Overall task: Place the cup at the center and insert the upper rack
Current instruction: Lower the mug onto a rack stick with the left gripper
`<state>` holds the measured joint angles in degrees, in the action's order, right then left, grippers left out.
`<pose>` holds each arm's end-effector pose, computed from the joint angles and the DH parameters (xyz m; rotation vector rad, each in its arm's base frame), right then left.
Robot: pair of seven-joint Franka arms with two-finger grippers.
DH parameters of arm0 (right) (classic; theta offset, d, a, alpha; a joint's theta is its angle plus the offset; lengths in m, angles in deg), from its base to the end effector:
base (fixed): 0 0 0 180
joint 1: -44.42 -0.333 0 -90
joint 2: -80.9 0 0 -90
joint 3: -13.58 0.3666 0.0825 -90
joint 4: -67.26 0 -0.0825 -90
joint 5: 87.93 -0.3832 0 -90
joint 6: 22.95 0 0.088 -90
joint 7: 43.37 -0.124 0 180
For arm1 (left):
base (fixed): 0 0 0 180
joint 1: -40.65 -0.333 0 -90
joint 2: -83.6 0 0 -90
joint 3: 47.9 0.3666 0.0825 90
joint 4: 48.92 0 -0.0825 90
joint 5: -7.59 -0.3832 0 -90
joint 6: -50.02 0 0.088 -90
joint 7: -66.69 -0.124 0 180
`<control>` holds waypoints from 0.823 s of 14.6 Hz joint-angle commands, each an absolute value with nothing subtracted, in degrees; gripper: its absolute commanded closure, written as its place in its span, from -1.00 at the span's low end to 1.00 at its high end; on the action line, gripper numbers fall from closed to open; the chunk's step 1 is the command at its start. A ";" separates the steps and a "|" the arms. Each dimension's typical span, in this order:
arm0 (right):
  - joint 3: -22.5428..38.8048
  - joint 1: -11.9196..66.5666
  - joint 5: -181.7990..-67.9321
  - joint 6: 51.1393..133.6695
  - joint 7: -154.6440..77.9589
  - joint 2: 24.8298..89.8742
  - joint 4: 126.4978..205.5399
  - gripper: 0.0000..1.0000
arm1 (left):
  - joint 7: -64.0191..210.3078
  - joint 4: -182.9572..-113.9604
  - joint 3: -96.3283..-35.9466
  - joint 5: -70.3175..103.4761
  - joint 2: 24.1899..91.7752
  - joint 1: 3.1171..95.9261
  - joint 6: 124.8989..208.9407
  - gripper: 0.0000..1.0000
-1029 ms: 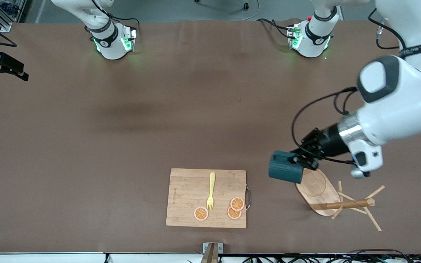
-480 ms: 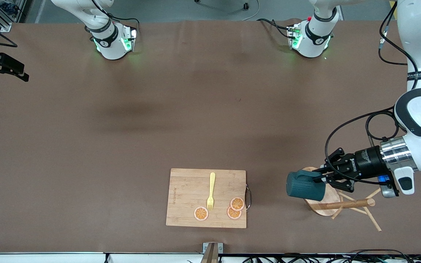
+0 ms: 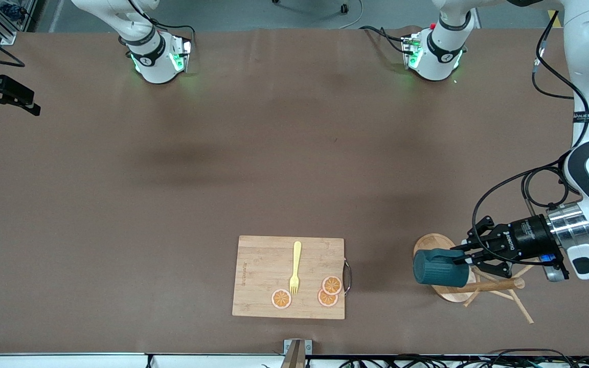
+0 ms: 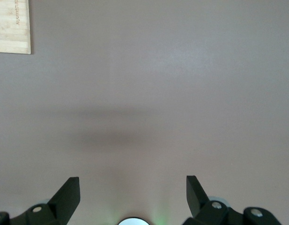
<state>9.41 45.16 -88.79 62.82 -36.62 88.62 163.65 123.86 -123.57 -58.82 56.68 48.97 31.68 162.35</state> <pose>0.4935 -0.0434 0.6703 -3.1105 -0.0525 0.0750 0.7679 -0.0488 0.4589 1.7980 1.4039 -0.4865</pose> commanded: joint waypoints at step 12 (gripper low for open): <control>9.45 45.65 -87.23 58.00 -36.52 93.20 165.35 -1.00 | 113.99 -122.40 -59.24 65.60 44.50 25.53 158.92 0.98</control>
<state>9.08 45.19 -88.60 59.19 -36.59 89.54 163.84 115.44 -123.56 -58.82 64.42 45.12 26.44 159.90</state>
